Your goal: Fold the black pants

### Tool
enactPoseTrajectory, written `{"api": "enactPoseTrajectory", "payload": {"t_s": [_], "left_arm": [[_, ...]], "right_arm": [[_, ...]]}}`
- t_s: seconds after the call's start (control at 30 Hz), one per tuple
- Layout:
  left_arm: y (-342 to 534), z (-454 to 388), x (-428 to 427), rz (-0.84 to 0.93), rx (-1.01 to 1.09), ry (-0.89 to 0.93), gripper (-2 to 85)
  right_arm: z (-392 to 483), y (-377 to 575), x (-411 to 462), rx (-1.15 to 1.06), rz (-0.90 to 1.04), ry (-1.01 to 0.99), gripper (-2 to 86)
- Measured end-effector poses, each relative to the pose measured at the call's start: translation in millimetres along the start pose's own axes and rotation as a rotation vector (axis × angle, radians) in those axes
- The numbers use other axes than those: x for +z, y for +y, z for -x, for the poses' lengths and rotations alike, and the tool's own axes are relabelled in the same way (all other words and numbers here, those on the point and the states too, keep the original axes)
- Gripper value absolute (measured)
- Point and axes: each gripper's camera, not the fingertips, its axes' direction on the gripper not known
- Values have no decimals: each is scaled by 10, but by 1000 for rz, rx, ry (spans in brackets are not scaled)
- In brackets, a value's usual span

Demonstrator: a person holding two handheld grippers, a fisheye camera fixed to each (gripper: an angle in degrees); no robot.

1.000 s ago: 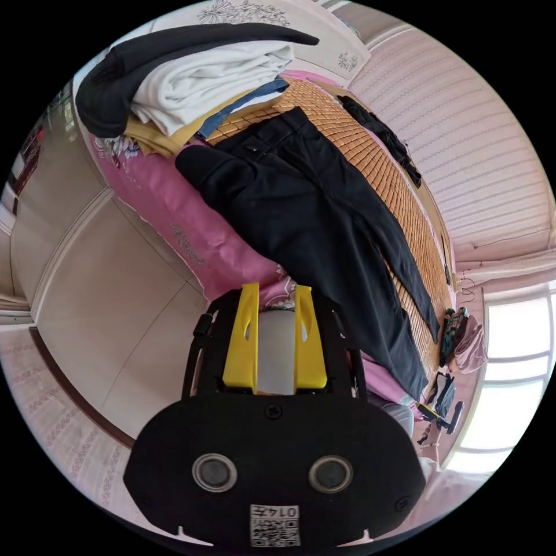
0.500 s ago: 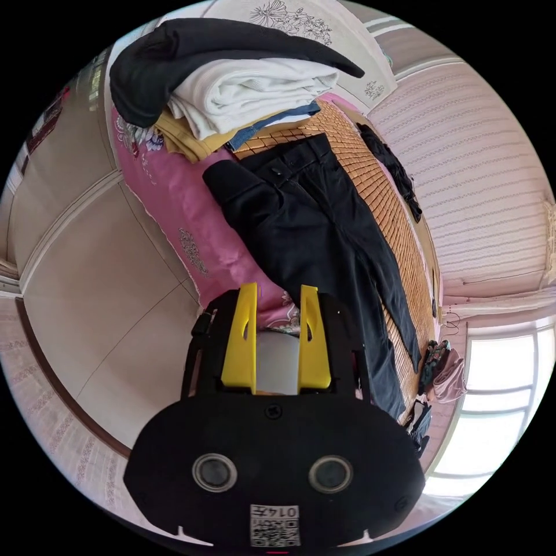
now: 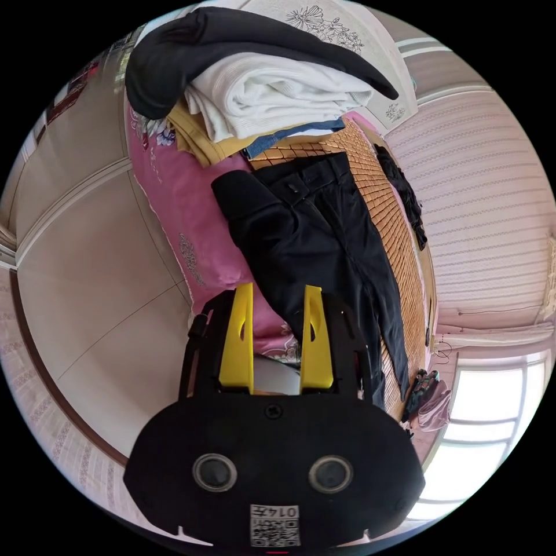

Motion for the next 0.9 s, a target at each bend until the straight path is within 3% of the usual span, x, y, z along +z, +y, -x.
{"api": "enactPoseTrajectory", "payload": {"t_s": [0.13, 0.43, 0.67, 0.8, 0.9], "left_arm": [[-68, -8, 38, 10, -4, 28, 73], [-183, -522, -513, -48, 268, 89, 37], [-708, -1666, -554, -130, 457, 126, 53], [-952, -1917, -166, -190, 320, 84, 94], [-858, -1763, -41, -223, 245, 39, 102]], "right_arm": [[43, -86, -175, -48, -27, -7, 6], [356, -680, -484, -230, -97, 53, 4], [481, -1598, -498, -208, -80, 32, 10], [306, -2028, -269, -86, -131, 12, 70], [17, -2040, 28, 32, -67, 15, 108]]}}
